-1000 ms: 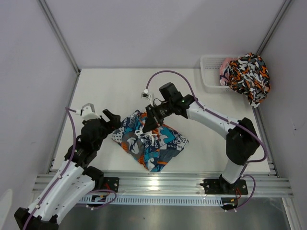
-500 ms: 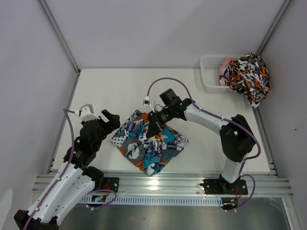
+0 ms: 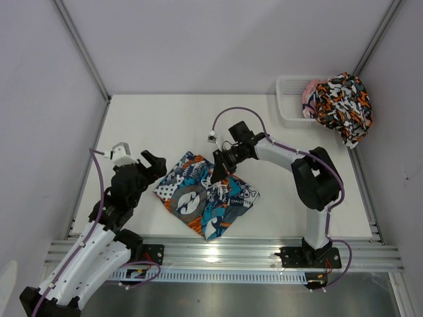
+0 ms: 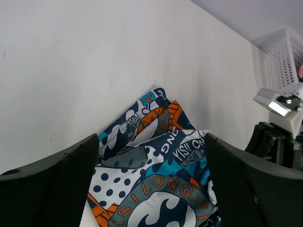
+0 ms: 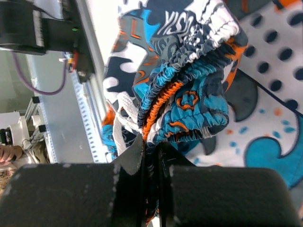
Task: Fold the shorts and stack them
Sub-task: Fold the shorts, then neatly place the folded shorts to the corner
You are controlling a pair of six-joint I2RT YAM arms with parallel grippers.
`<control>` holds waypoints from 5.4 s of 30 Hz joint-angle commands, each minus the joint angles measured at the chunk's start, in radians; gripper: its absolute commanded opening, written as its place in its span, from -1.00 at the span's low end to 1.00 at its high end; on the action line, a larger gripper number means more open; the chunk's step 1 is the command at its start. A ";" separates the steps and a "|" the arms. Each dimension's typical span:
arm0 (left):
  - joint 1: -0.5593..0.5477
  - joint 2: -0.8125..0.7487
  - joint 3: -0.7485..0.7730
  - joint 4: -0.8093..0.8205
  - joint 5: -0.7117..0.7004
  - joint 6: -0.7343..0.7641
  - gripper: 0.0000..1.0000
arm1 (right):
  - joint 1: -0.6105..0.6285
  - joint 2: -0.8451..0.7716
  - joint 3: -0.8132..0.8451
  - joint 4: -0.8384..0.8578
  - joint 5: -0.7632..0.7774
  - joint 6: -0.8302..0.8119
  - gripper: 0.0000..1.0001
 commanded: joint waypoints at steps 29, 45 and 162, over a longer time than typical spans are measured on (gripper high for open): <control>0.009 0.019 -0.070 0.064 0.112 0.022 0.87 | -0.077 0.118 0.004 0.056 0.330 -0.016 -0.74; 0.000 -0.044 -0.185 0.051 0.252 -0.062 0.88 | -0.085 -0.010 0.050 0.067 0.554 0.089 0.72; 0.517 1.967 1.797 -0.356 0.182 0.809 0.99 | -0.387 -0.880 -0.537 0.285 0.408 0.525 0.84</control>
